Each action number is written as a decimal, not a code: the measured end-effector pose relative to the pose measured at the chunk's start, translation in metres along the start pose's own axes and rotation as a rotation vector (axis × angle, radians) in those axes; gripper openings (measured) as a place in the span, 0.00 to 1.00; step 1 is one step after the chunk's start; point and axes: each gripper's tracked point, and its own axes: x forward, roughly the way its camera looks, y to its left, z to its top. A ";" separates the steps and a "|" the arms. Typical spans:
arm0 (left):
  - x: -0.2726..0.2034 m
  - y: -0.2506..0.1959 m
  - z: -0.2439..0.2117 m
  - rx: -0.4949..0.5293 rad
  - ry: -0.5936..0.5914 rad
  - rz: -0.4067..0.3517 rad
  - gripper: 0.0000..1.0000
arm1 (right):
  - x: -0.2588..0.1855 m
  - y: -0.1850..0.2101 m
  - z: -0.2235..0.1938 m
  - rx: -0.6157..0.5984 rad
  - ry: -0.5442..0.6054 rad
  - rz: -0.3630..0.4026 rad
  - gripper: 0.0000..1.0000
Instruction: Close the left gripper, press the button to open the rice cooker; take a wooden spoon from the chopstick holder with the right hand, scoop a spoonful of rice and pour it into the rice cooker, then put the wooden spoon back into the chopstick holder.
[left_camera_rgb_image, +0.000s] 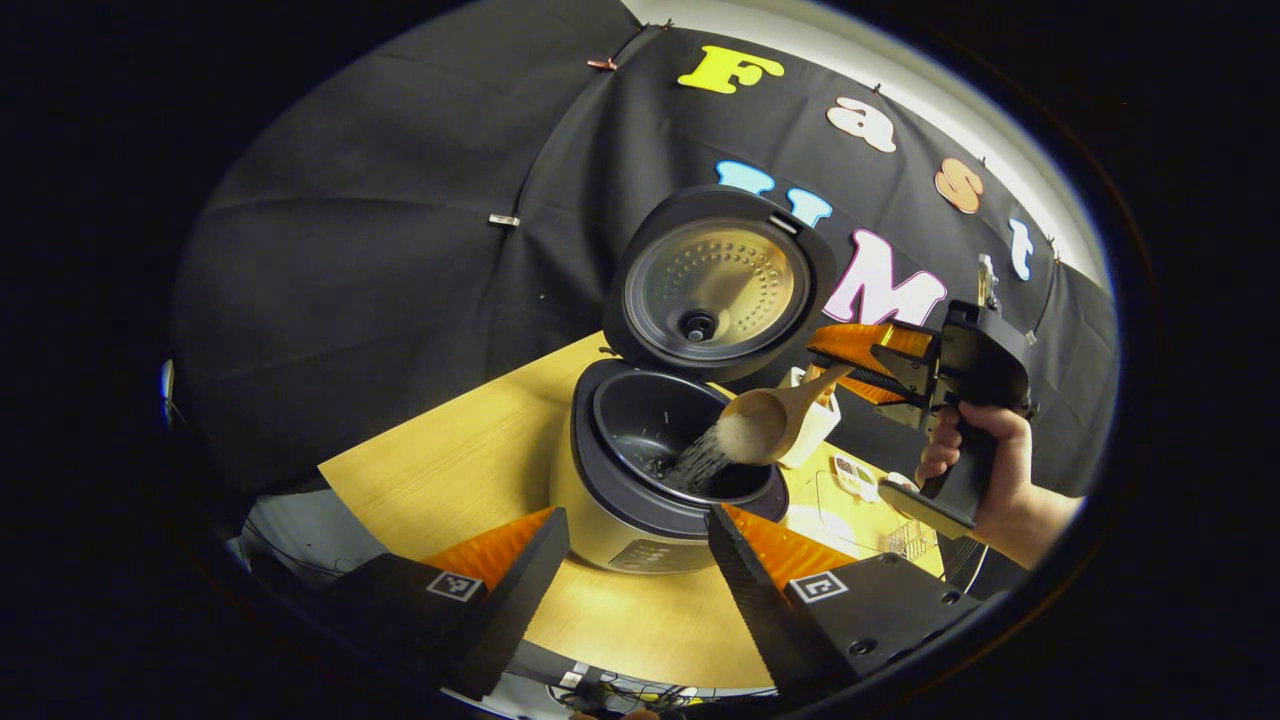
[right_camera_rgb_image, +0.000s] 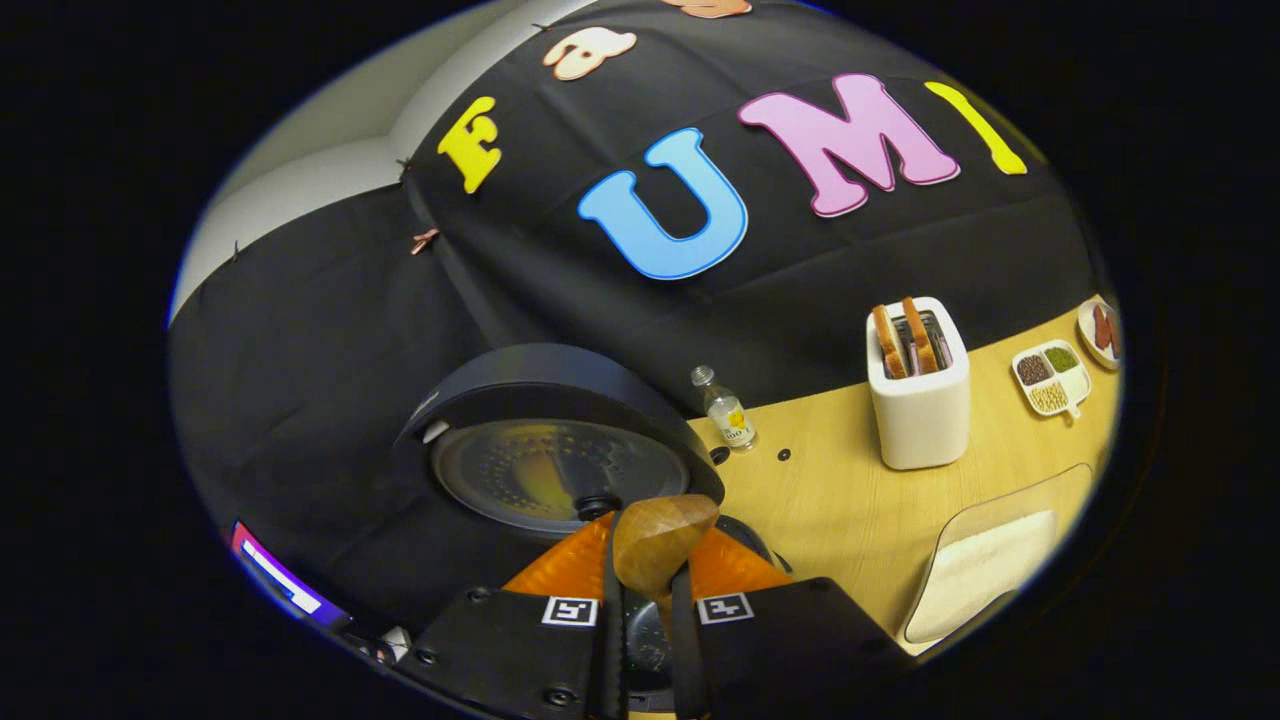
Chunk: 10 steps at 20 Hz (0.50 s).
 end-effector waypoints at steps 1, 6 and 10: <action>0.000 0.000 -0.001 0.000 0.004 0.000 0.95 | -0.001 0.006 -0.005 -0.028 0.009 0.029 0.21; -0.002 0.002 -0.002 0.008 0.020 0.003 0.95 | -0.010 0.027 -0.037 -0.213 0.068 0.142 0.22; -0.003 0.002 -0.002 0.002 0.032 0.006 0.95 | -0.017 0.042 -0.056 -0.383 0.091 0.225 0.21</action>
